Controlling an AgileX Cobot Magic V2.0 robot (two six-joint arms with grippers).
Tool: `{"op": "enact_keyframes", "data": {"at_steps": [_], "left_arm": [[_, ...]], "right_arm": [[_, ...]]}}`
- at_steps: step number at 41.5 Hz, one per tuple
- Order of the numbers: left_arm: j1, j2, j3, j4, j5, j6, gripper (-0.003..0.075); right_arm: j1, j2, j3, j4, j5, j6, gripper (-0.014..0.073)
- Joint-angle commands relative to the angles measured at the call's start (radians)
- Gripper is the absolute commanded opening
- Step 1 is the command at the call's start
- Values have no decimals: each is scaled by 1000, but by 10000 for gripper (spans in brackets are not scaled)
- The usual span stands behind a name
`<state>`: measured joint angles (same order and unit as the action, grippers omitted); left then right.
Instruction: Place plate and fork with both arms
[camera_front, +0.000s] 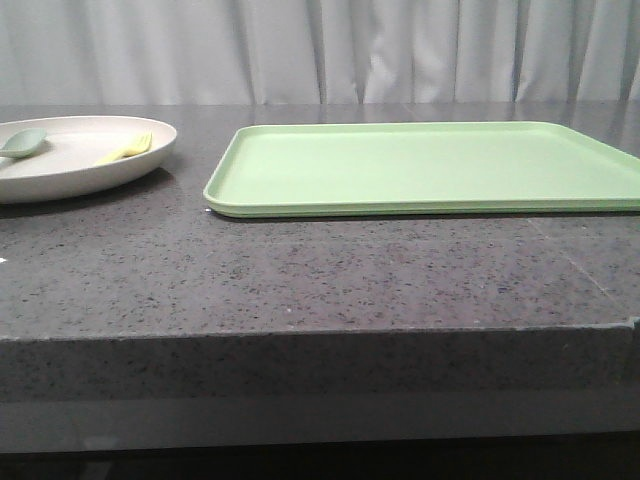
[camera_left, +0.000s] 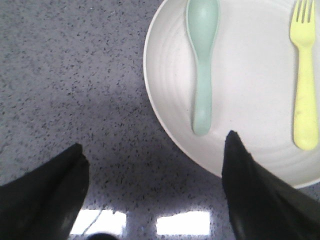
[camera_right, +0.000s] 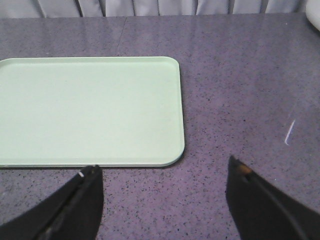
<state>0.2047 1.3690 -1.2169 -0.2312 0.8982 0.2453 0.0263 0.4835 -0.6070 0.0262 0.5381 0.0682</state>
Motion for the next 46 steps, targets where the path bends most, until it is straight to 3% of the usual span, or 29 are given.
{"op": "enact_keyframes", "data": {"at_steps": [1, 11, 29, 46], "left_arm": [[44, 61, -102, -85, -15, 46, 526], [51, 266, -265, -92, 43, 46, 510], [51, 493, -434, -158, 140, 52, 358], [51, 505, -440, -206, 161, 106, 72]], "right_arm": [[-3, 12, -36, -9, -73, -4, 541], [-3, 12, -36, -9, -73, -4, 541], [-3, 12, -36, -9, -69, -4, 541], [-3, 12, -36, -9, -68, -4, 541]]}}
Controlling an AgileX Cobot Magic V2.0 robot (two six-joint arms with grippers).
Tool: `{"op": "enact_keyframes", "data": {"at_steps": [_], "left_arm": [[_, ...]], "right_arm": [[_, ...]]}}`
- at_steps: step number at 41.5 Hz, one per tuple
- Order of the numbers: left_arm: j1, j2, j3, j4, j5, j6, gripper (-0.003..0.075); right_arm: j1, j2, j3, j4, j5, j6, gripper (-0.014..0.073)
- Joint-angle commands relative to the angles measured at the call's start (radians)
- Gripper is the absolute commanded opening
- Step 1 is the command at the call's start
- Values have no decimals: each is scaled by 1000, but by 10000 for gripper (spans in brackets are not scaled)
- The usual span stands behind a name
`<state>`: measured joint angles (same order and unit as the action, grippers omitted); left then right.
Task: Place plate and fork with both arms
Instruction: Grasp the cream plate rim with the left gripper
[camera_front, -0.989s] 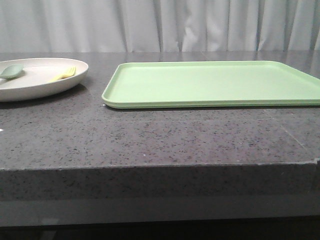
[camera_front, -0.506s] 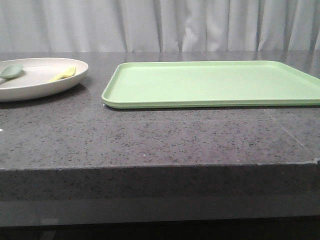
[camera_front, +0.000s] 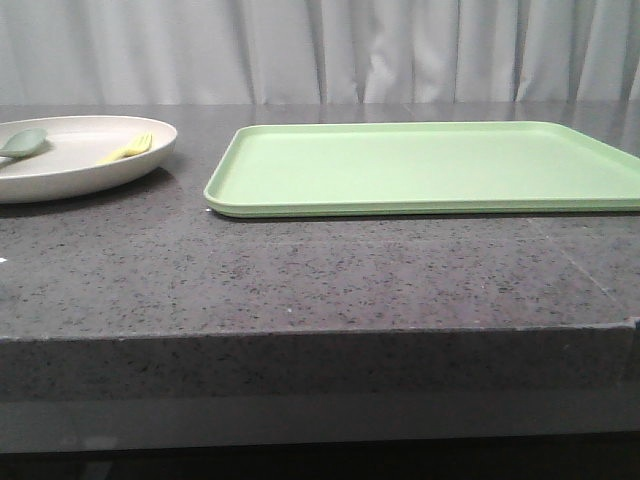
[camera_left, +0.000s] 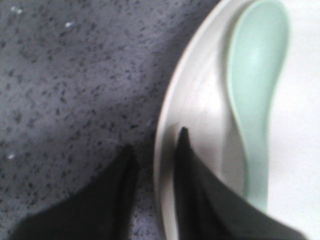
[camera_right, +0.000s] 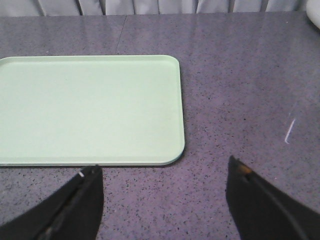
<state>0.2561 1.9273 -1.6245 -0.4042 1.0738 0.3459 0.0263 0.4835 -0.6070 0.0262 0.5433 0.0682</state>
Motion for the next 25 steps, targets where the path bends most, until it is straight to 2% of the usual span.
{"op": "enact_keyframes", "data": {"at_steps": [1, 7, 25], "left_arm": [[0, -53, -33, -33, -18, 5, 53], [0, -53, -33, -33, -44, 5, -18], [0, -114, -34, -119, -9, 5, -18]], "right_arm": [[-3, 12, -36, -9, -73, -4, 541], [-3, 12, -36, -9, -73, -4, 541], [-3, 12, -36, -9, -75, -4, 541]]}}
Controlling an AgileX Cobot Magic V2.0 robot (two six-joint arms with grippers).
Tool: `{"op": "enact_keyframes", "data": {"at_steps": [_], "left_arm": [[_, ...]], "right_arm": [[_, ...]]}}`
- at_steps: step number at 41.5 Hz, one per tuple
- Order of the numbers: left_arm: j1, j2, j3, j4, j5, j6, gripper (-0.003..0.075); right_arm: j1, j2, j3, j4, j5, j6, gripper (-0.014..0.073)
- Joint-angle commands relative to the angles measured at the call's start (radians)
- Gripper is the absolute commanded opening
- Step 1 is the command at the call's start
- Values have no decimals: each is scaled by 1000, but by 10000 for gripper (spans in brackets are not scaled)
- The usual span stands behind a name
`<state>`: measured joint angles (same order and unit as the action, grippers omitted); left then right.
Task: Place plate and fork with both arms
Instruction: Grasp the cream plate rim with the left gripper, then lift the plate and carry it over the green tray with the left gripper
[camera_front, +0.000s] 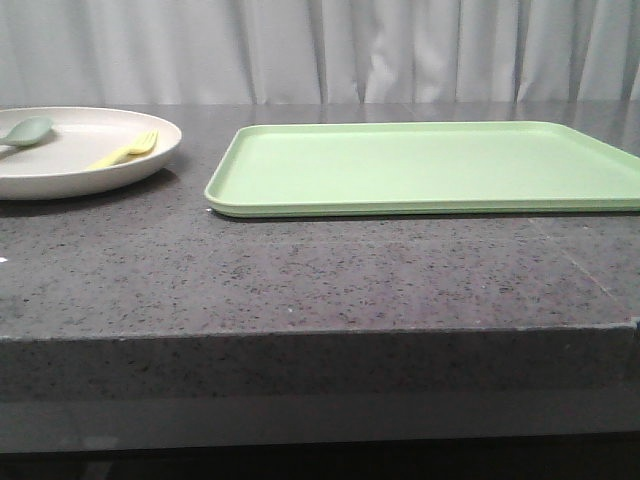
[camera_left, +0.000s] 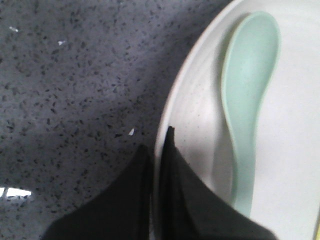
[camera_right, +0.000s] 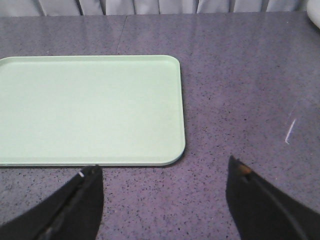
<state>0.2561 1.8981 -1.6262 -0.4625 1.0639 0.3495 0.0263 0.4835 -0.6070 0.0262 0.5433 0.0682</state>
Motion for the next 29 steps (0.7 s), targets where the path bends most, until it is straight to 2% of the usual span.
{"op": "enact_keyframes", "data": {"at_steps": [1, 16, 29], "left_arm": [[0, -89, -32, -66, 4, 1, -18], [-7, -107, -116, -197, 113, -42, -18], [-124, -107, -210, -201, 114, -160, -18]], "right_arm": [[-3, 12, -36, -9, -75, -4, 541], [-3, 12, -36, -9, -75, -4, 541], [-3, 12, -36, -9, -75, -4, 541]]}}
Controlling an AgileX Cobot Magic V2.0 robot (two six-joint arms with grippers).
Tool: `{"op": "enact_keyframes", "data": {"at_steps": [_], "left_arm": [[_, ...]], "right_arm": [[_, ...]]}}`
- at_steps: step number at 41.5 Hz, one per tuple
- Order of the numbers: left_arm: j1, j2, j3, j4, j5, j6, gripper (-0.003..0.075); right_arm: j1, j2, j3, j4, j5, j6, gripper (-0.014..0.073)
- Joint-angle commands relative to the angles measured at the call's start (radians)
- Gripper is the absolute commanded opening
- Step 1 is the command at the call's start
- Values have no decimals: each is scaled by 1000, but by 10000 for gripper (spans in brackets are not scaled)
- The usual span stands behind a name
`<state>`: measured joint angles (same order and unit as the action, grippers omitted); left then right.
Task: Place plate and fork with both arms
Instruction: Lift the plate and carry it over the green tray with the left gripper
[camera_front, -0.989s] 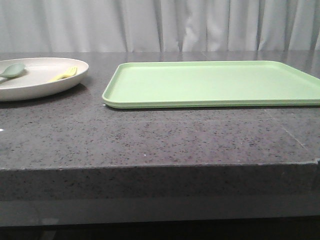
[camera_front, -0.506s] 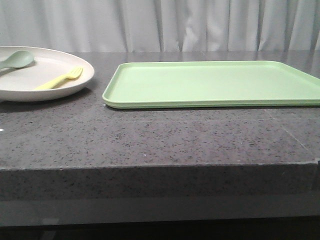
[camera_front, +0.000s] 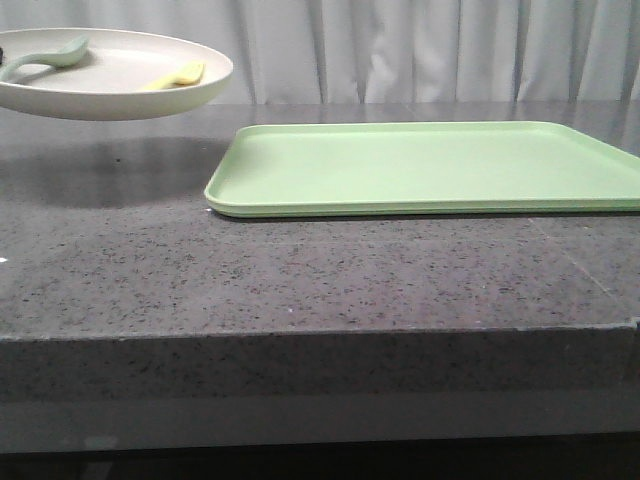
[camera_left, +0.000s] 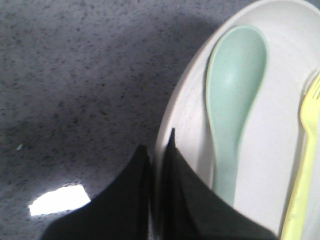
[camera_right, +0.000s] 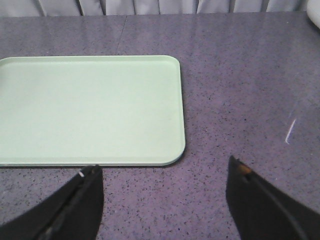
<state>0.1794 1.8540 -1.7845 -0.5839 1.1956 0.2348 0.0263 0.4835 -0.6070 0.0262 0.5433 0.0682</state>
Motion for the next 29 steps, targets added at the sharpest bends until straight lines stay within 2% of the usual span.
{"op": "enact_keyframes", "data": {"at_steps": [1, 20, 29], "left_arm": [[-59, -63, -56, -79, -25, -59, -18], [-357, -11, -63, -81, -181, -211, -18], [-470, 47, -63, -73, -307, -296, -18]], "right_arm": [[-3, 12, -36, -9, -75, -4, 541], [-3, 12, -36, -9, -75, -4, 541], [-3, 12, -36, -9, -73, -4, 541]]}}
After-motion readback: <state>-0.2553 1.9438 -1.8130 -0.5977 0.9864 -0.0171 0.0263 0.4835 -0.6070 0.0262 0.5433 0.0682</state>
